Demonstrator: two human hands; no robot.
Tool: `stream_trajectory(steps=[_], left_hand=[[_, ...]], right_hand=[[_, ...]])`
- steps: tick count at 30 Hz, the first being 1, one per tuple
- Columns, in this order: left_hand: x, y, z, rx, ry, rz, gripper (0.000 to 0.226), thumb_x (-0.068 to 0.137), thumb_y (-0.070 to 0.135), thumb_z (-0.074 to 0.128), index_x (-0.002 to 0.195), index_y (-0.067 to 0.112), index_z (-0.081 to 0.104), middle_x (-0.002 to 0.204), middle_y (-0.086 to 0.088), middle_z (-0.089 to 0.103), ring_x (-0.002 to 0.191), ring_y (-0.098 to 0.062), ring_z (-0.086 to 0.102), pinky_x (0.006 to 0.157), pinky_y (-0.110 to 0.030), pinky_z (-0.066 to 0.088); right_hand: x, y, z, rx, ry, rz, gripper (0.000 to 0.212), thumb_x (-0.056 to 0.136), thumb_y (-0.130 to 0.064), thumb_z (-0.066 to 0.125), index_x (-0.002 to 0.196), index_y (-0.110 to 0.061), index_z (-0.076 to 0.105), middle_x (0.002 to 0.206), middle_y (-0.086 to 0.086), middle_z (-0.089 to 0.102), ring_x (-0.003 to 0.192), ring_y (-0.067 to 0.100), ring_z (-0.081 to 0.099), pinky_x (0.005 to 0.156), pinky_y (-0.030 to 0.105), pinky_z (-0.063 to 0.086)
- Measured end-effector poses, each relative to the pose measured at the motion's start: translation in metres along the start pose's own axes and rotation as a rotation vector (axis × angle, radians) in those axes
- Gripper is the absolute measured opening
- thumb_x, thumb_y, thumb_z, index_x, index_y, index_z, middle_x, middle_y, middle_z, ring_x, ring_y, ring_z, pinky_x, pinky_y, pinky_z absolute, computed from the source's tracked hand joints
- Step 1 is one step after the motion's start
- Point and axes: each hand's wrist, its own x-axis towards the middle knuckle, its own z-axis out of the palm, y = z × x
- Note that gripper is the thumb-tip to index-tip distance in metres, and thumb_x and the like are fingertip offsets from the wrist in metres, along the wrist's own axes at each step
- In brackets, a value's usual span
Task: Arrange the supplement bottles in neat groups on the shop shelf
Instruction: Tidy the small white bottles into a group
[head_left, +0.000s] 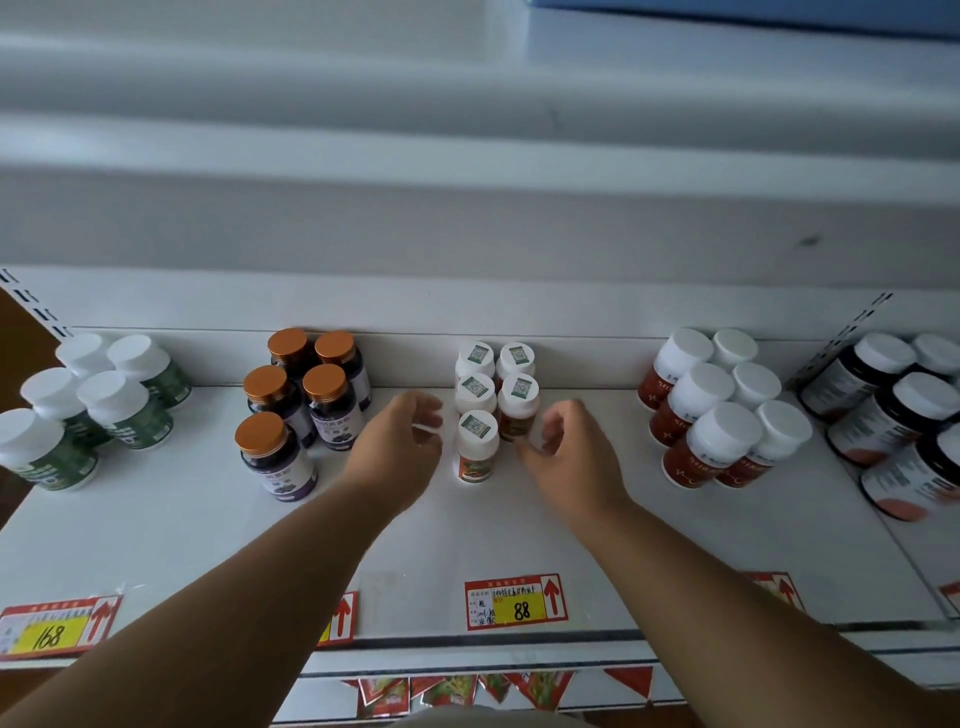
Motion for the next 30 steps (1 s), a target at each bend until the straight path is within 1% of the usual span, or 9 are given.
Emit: stream_trajectory(steps=[2,4,5,9,14,18,21,24,30], left_hand=[[-0.018,-0.001,0.005,0.033,-0.039,0.010,0.031,0.088,0.012,0.067,0.112,0.028,0.056,0.102,0.013,0.063,0.088,-0.002,0.063,0.075,-0.026,0.057],[-0.025,-0.003,0.011,0.037,-0.051,0.008,0.027,0.086,0.020,0.071,0.108,0.028,0.058,0.099,0.013,0.064,0.085,-0.003,0.064,0.074,-0.029,0.058],[-0.026,-0.003,0.013,0.031,-0.040,0.005,0.025,0.086,0.024,0.073,0.107,0.027,0.059,0.098,0.013,0.065,0.084,-0.003,0.065,0.074,-0.030,0.058],[-0.020,-0.002,0.014,0.033,-0.024,0.015,0.023,0.086,0.034,0.073,0.106,0.028,0.063,0.097,0.014,0.067,0.085,-0.002,0.064,0.076,-0.031,0.058],[-0.018,-0.001,0.012,0.044,-0.042,0.024,0.020,0.087,0.032,0.071,0.106,0.028,0.063,0.100,0.013,0.069,0.086,-0.003,0.066,0.078,-0.034,0.058],[-0.017,0.000,0.009,0.011,-0.063,0.028,0.021,0.087,0.028,0.072,0.106,0.026,0.064,0.100,0.012,0.069,0.087,-0.005,0.067,0.081,-0.036,0.058],[-0.021,-0.001,0.008,0.014,-0.053,0.024,0.030,0.086,0.027,0.073,0.114,0.024,0.061,0.104,0.008,0.067,0.090,-0.007,0.065,0.083,-0.031,0.057],[-0.031,-0.001,0.004,0.043,-0.031,0.041,0.035,0.087,0.025,0.073,0.119,0.024,0.058,0.106,0.009,0.064,0.093,-0.007,0.063,0.083,-0.027,0.055],[-0.063,0.006,-0.005,0.101,0.054,0.087,0.036,0.088,0.025,0.072,0.121,0.026,0.058,0.107,0.013,0.062,0.093,-0.004,0.060,0.082,-0.019,0.053]], right_hand=[[-0.012,-0.006,0.004,0.010,-0.105,-0.033,0.022,0.083,-0.032,0.074,0.095,-0.022,0.058,0.088,-0.006,0.062,0.078,0.014,0.058,0.064,0.021,0.043],[-0.019,-0.013,0.009,0.036,-0.181,-0.078,0.025,0.086,-0.035,0.071,0.106,-0.021,0.064,0.098,-0.007,0.066,0.084,0.010,0.060,0.069,0.019,0.043],[-0.021,-0.015,0.012,0.045,-0.190,-0.094,0.027,0.087,-0.035,0.071,0.109,-0.021,0.066,0.100,-0.006,0.067,0.086,0.009,0.059,0.070,0.018,0.042],[-0.021,-0.022,0.013,0.033,-0.150,-0.101,0.029,0.085,-0.039,0.072,0.104,-0.018,0.066,0.098,-0.004,0.068,0.084,0.011,0.060,0.071,0.024,0.045],[-0.024,-0.027,0.015,0.006,-0.126,-0.077,0.029,0.085,-0.040,0.073,0.101,-0.018,0.062,0.098,-0.004,0.066,0.084,0.013,0.060,0.068,0.022,0.041],[-0.026,-0.028,0.015,-0.016,-0.131,-0.066,0.033,0.085,-0.040,0.073,0.105,-0.017,0.061,0.102,-0.003,0.067,0.091,0.016,0.062,0.075,0.027,0.047],[-0.030,-0.030,0.011,0.018,-0.113,-0.059,0.039,0.083,-0.040,0.075,0.112,-0.019,0.058,0.109,-0.006,0.064,0.096,0.014,0.061,0.077,0.025,0.045],[-0.036,-0.028,0.009,0.001,-0.065,-0.063,0.045,0.083,-0.038,0.075,0.119,-0.021,0.054,0.116,-0.005,0.061,0.099,0.013,0.059,0.079,0.021,0.044],[-0.051,-0.036,-0.001,0.034,-0.021,-0.170,0.034,0.086,-0.033,0.073,0.110,-0.027,0.050,0.104,-0.009,0.058,0.091,0.008,0.057,0.078,0.019,0.049]])
